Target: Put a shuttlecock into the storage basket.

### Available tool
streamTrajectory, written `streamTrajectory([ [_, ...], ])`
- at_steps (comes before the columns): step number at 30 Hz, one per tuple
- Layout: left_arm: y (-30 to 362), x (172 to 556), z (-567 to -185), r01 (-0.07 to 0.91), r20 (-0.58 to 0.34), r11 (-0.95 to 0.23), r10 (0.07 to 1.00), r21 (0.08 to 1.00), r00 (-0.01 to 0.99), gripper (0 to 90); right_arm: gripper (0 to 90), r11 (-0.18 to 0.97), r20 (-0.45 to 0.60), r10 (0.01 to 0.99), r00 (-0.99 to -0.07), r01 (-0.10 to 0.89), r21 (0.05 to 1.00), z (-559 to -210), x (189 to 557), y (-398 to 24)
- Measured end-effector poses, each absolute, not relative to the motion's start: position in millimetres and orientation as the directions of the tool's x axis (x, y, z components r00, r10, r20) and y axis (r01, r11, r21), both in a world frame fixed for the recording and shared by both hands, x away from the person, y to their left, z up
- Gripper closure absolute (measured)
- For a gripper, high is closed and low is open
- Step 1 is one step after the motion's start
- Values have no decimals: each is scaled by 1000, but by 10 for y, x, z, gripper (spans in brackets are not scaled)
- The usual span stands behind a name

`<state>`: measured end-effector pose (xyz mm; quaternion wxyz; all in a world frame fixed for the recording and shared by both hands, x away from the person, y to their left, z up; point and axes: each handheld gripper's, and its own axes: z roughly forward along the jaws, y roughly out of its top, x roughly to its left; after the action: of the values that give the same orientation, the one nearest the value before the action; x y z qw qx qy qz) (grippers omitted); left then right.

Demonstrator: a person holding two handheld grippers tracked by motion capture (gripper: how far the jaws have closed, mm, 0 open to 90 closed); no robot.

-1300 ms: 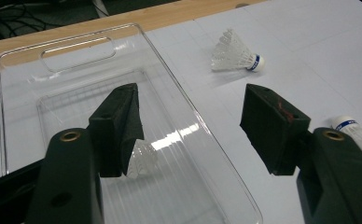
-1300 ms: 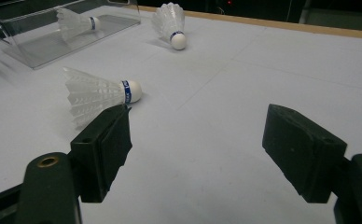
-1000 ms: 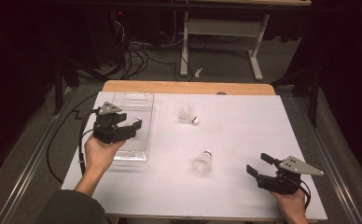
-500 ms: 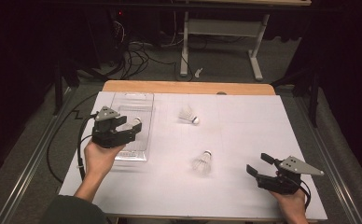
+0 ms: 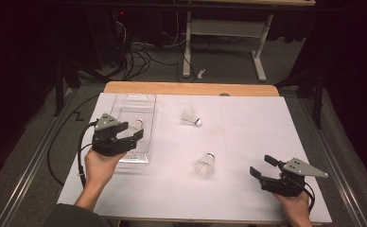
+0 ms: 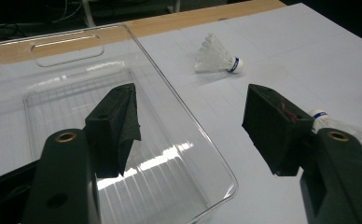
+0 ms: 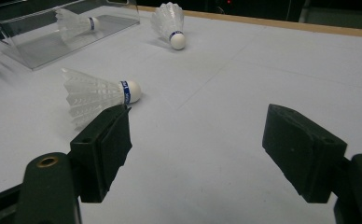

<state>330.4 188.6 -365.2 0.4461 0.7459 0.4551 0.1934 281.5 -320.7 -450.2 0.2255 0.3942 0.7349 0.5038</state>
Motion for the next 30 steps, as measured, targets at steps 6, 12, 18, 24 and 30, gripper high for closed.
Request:
streamTrajectory([
  [6,1902,3264,-3666,500,-119,-181,852,847,510,364,238,181,67,807,-587,353,918,-4503,2816,-3205],
  [12,1917,3213,-3677,494,-124,-173,850,852,512,365,238,181,66,807,-587,352,919,-4501,2814,-3206],
  [18,1933,3163,-3709,489,-130,-163,849,857,511,366,238,180,66,807,-587,351,919,-4500,2811,-3208],
  [24,1963,3117,-3772,499,-139,-157,852,852,505,374,238,181,64,805,-589,348,920,-4498,2803,-3203],
  [30,1981,3078,-3826,502,-147,-150,852,852,503,374,238,179,67,806,-589,349,920,-4498,2804,-3206],
])
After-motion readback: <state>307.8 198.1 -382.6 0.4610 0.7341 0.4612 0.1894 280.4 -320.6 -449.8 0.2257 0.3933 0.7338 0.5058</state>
